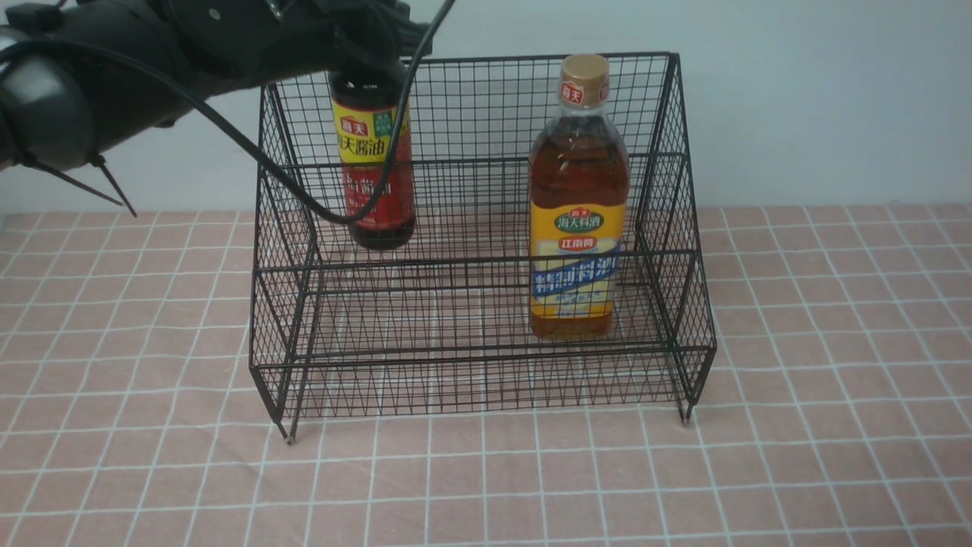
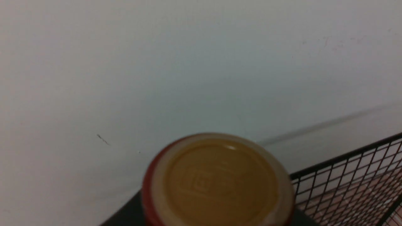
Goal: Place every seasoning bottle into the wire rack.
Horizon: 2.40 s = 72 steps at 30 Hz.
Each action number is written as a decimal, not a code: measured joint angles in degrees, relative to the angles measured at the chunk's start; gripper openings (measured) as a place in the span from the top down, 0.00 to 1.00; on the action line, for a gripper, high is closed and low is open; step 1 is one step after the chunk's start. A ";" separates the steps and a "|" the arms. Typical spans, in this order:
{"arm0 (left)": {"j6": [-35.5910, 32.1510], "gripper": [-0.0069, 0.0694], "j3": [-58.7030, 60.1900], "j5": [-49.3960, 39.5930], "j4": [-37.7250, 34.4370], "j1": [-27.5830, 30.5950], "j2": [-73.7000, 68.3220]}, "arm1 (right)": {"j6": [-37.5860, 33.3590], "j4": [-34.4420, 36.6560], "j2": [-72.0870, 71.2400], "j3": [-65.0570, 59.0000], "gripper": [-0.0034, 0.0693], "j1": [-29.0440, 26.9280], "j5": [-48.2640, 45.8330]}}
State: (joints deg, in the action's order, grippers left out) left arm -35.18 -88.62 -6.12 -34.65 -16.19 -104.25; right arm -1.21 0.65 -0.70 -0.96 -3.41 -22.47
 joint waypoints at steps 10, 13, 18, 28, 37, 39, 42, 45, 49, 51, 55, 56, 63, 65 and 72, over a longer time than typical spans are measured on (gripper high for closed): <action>0.00 0.57 0.00 -1.24 0.06 0.00 -2.96 | 0.00 0.00 0.00 0.00 0.97 0.00 0.00; -0.06 0.57 0.49 -1.41 0.13 0.00 -3.34 | 0.00 0.00 0.00 0.00 0.97 0.00 0.00; -0.17 0.57 0.71 -1.48 0.13 0.00 -3.44 | -0.05 0.00 0.00 0.00 0.97 0.00 0.00; -0.23 0.52 0.55 -0.95 0.13 0.00 -3.44 | -0.05 -0.07 0.00 0.00 0.97 0.00 0.00; -0.23 0.36 0.49 -2.05 0.08 0.00 -2.52 | -0.05 -0.07 0.00 0.00 0.97 0.00 0.00; -0.23 0.35 0.49 -2.79 0.08 0.00 -1.72 | -0.05 -0.07 0.00 0.00 0.97 0.00 0.00; -0.23 0.35 0.49 -2.84 0.13 0.00 -0.05 | -0.05 -0.07 0.00 0.00 0.97 0.00 0.00; -0.99 0.36 0.44 -2.84 0.13 0.00 2.04 | -0.05 -0.07 0.00 0.00 0.97 0.00 0.00; -1.89 0.43 0.38 -4.15 0.13 0.00 7.66 | -0.05 -0.07 0.00 0.00 0.97 0.00 0.00; -1.93 0.52 0.33 -6.58 0.13 0.00 10.78 | -0.05 -0.07 0.00 0.00 0.97 0.00 0.00; -1.93 0.74 0.09 -12.75 1.00 0.00 16.56 | -0.05 -0.07 0.00 0.00 0.97 0.00 0.00; -1.93 0.80 0.04 -14.66 1.43 0.00 18.14 | -0.05 -0.07 0.00 0.00 0.97 0.00 0.00; 0.31 0.92 -0.08 -24.93 6.04 0.00 27.67 | -0.05 -0.07 0.00 0.00 0.97 0.00 0.00; 3.80 0.92 -0.08 -28.59 8.15 0.00 31.01 | -0.05 -0.07 0.00 0.00 0.97 0.00 0.00; 14.14 0.92 3.19 -33.75 14.03 0.00 39.80 | -0.11 -0.07 0.00 0.00 0.97 0.00 0.00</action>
State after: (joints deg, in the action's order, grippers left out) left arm -21.03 -85.42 -39.87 -20.63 -16.19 -64.45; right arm -1.32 0.58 -0.70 -0.96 -3.41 -22.47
